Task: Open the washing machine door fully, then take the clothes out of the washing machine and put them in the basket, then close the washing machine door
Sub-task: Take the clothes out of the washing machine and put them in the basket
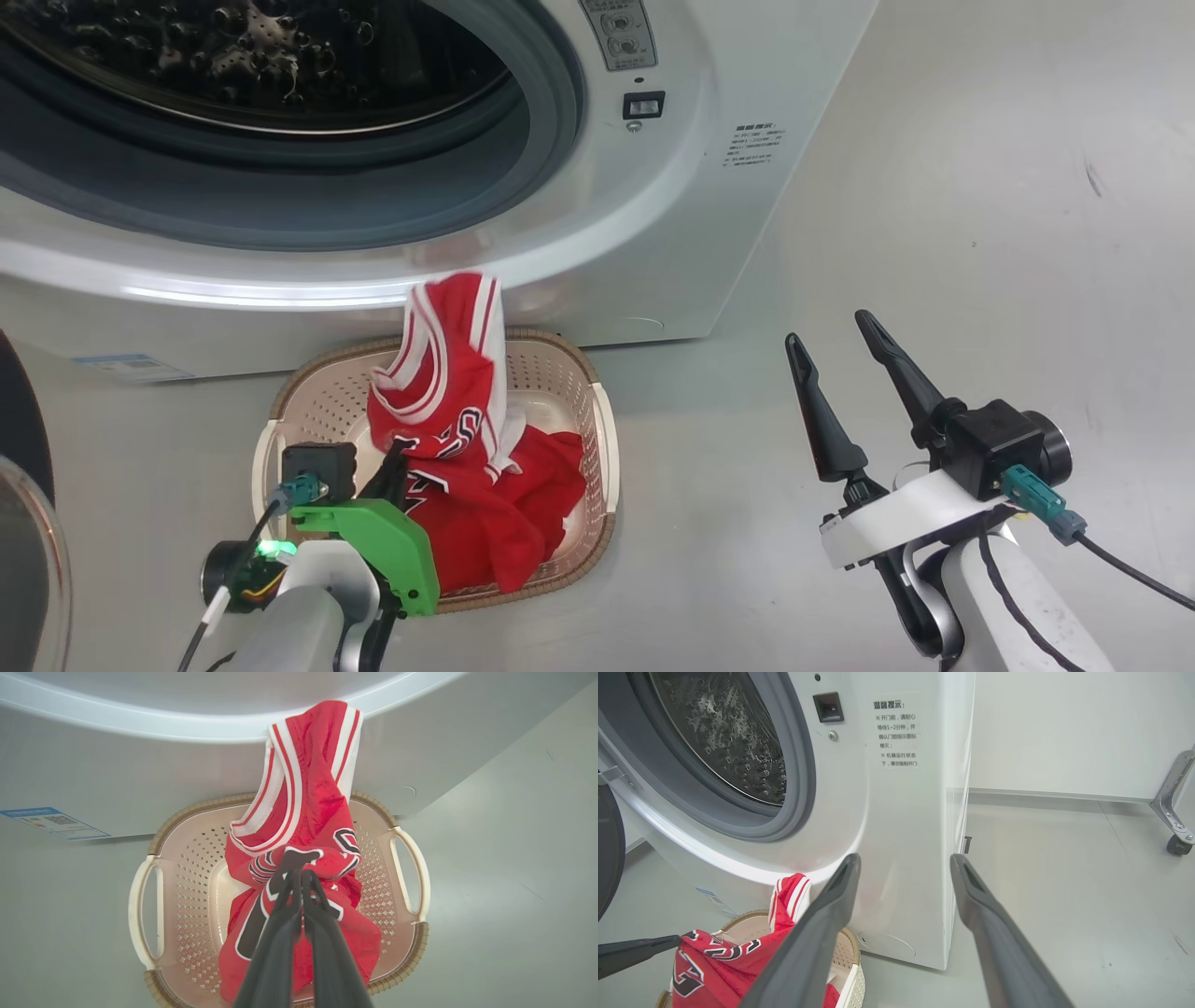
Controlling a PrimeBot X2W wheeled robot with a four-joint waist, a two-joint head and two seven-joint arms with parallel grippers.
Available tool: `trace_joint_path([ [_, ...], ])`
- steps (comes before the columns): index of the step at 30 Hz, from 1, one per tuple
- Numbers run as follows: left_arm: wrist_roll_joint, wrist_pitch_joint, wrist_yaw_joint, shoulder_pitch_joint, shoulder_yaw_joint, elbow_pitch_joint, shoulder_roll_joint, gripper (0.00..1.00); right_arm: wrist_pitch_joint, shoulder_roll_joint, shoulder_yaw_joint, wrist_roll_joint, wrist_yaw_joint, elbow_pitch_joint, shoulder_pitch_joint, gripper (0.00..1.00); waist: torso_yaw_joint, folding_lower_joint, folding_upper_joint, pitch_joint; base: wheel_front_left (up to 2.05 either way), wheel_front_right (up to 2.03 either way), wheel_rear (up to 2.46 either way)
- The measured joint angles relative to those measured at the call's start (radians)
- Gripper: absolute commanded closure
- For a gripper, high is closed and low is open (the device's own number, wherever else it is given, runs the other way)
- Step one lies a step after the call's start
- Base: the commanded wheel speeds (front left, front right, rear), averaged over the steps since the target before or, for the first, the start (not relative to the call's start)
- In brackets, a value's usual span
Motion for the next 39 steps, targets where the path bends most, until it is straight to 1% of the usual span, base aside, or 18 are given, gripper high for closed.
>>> trace_joint_path([
  [4, -0.010, 0.001, 0.000, -0.038, 0.009, 0.065, -0.001, 1.00, 0.000, 0.000, 0.003, 0.000, 0.008, 0.000, -0.009, 0.00, -0.014, 0.0000, 0.0000, 0.018, 0.00, 0.00, 0.00],
  [12, -0.022, -0.004, -0.004, -0.107, 0.019, 0.171, -0.004, 1.00, 0.000, 0.000, 0.002, 0.000, 0.008, 0.000, -0.022, 0.00, -0.036, 0.0000, 0.0000, 0.051, 0.00, 0.00, 0.00],
  [13, -0.026, -0.008, -0.005, -0.116, 0.021, 0.182, -0.005, 0.81, 0.000, 0.000, 0.002, 0.000, 0.008, 0.000, -0.024, 0.00, -0.037, 0.0000, 0.0000, 0.054, 0.00, 0.00, 0.00],
  [14, -0.026, -0.014, -0.006, -0.124, 0.024, 0.193, -0.005, 0.55, 0.000, 0.000, 0.002, 0.000, 0.008, 0.001, -0.024, 0.00, -0.039, 0.0000, 0.0000, 0.056, 0.00, 0.00, 0.00],
  [15, -0.031, -0.017, -0.007, -0.131, 0.028, 0.203, -0.005, 0.01, 0.000, 0.000, 0.002, 0.000, 0.008, 0.002, -0.024, 0.00, -0.040, 0.0000, 0.0000, 0.058, 0.00, 0.00, 0.00],
  [16, -0.033, -0.026, -0.007, -0.137, 0.030, 0.209, -0.005, 0.00, 0.000, 0.000, 0.001, 0.000, 0.008, 0.002, -0.024, 0.00, -0.041, 0.0000, 0.0000, 0.059, 0.00, 0.00, 0.00],
  [28, -0.033, -0.131, -0.005, -0.183, 0.056, 0.288, -0.008, 0.00, -0.002, 0.000, -0.010, 0.000, 0.008, 0.016, -0.030, 0.00, -0.035, 0.0000, 0.0000, 0.061, 0.00, 0.00, 0.00],
  [39, -0.025, -0.246, -0.026, -0.192, 0.048, 0.301, -0.010, 0.00, -0.008, 0.000, -0.022, 0.000, 0.008, 0.039, -0.030, 0.00, -0.005, 0.0000, 0.0000, 0.027, 0.00, 0.00, 0.00],
])
